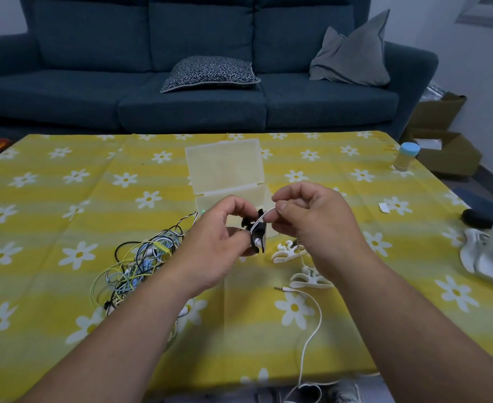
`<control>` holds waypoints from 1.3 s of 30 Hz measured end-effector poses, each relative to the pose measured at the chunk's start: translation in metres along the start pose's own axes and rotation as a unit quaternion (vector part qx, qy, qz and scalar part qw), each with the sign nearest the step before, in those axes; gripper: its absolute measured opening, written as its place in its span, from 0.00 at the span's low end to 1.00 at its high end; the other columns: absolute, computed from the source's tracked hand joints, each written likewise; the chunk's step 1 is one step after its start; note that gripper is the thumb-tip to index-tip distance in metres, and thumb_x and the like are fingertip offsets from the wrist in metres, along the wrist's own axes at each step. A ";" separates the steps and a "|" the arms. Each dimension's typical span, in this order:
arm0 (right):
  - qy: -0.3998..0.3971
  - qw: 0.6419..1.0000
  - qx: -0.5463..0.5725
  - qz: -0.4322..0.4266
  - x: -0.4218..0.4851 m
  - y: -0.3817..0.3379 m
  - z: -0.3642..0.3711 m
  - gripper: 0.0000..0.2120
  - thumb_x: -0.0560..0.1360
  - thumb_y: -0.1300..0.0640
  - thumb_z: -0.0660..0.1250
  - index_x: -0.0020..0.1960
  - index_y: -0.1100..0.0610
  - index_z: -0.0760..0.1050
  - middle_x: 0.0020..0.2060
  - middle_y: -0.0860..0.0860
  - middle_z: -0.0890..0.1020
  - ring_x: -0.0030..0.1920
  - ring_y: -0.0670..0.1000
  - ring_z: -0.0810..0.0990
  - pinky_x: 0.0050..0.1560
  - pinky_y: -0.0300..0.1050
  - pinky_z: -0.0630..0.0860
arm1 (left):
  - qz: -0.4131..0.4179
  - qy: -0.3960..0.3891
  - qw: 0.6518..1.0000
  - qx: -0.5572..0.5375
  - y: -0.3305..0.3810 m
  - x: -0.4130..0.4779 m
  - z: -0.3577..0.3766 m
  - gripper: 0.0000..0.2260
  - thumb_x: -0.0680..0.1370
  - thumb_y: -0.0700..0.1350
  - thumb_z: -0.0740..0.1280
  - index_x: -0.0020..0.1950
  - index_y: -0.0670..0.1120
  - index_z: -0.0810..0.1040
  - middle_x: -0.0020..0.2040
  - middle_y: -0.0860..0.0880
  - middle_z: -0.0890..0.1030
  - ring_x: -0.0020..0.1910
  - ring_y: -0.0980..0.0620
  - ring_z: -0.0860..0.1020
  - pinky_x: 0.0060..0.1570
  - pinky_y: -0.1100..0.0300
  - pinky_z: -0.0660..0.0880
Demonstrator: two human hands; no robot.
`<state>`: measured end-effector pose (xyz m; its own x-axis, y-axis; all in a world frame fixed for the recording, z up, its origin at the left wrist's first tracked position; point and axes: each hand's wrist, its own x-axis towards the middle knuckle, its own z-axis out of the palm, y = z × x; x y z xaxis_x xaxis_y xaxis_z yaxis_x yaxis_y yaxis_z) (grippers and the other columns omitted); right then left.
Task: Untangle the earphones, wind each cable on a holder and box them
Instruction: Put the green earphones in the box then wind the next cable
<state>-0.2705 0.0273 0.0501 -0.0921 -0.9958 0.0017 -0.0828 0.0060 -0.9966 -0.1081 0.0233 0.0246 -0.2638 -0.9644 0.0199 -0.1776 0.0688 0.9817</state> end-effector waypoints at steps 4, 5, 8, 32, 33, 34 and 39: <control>0.008 0.999 0.041 0.000 0.000 0.001 0.000 0.07 0.79 0.67 0.64 0.46 0.58 0.78 0.32 0.53 0.85 0.41 0.50 0.84 0.52 0.52 0.82 | 0.029 0.016 0.999 0.005 0.002 0.001 0.004 0.12 0.79 0.32 0.59 0.53 0.48 0.73 0.43 0.54 0.79 0.36 0.52 0.78 0.48 0.46 0.79; 0.011 0.999 0.048 -0.001 0.000 0.001 0.000 0.07 0.79 0.67 0.64 0.46 0.58 0.78 0.32 0.53 0.85 0.40 0.50 0.84 0.52 0.52 0.83 | 0.033 0.020 0.999 0.008 0.002 0.001 0.005 0.12 0.79 0.32 0.60 0.53 0.49 0.73 0.44 0.55 0.79 0.36 0.52 0.78 0.46 0.48 0.79; 0.012 0.998 0.061 -0.002 0.000 0.001 -0.002 0.07 0.79 0.67 0.63 0.47 0.59 0.78 0.32 0.53 0.85 0.40 0.50 0.84 0.51 0.51 0.83 | 0.047 0.040 0.998 -0.003 0.004 0.000 0.007 0.12 0.78 0.32 0.62 0.53 0.49 0.75 0.49 0.56 0.79 0.37 0.53 0.78 0.47 0.47 0.79; 0.055 0.980 0.189 0.015 0.000 -0.003 -0.011 0.07 0.78 0.73 0.62 0.48 0.64 0.76 0.30 0.57 0.80 0.45 0.56 0.86 0.46 0.45 0.83 | -0.032 -0.039 0.951 -0.305 0.003 0.005 0.013 0.20 0.74 0.26 0.63 0.60 0.44 0.80 0.51 0.47 0.84 0.44 0.51 0.82 0.46 0.59 0.80; 0.054 0.981 0.188 0.016 0.000 -0.003 -0.011 0.07 0.78 0.73 0.62 0.49 0.64 0.76 0.30 0.57 0.80 0.45 0.56 0.86 0.46 0.45 0.83 | -0.031 -0.046 0.951 -0.303 0.003 0.005 0.013 0.21 0.74 0.25 0.62 0.60 0.44 0.80 0.51 0.47 0.84 0.44 0.52 0.82 0.46 0.59 0.80; 0.053 0.981 0.188 0.016 0.000 -0.003 -0.011 0.07 0.78 0.73 0.62 0.49 0.64 0.76 0.29 0.57 0.80 0.45 0.56 0.86 0.45 0.45 0.83 | -0.032 -0.052 0.952 -0.301 0.003 0.005 0.012 0.21 0.74 0.25 0.62 0.60 0.44 0.80 0.51 0.47 0.84 0.44 0.52 0.82 0.46 0.60 0.80; 0.043 0.984 0.170 0.008 -0.003 -0.004 -0.011 0.07 0.78 0.72 0.62 0.47 0.63 0.76 0.29 0.56 0.81 0.45 0.56 0.86 0.46 0.45 0.83 | -0.039 -0.051 0.956 -0.288 0.002 0.005 0.011 0.22 0.75 0.23 0.60 0.60 0.44 0.80 0.52 0.48 0.84 0.43 0.52 0.81 0.44 0.61 0.79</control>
<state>-0.2810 0.0310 0.0549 -0.1749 -0.9843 -0.0223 0.2559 -0.0236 -0.9664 -0.1200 0.0213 0.0248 -0.3677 -0.9287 -0.0475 0.3425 -0.1828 0.9216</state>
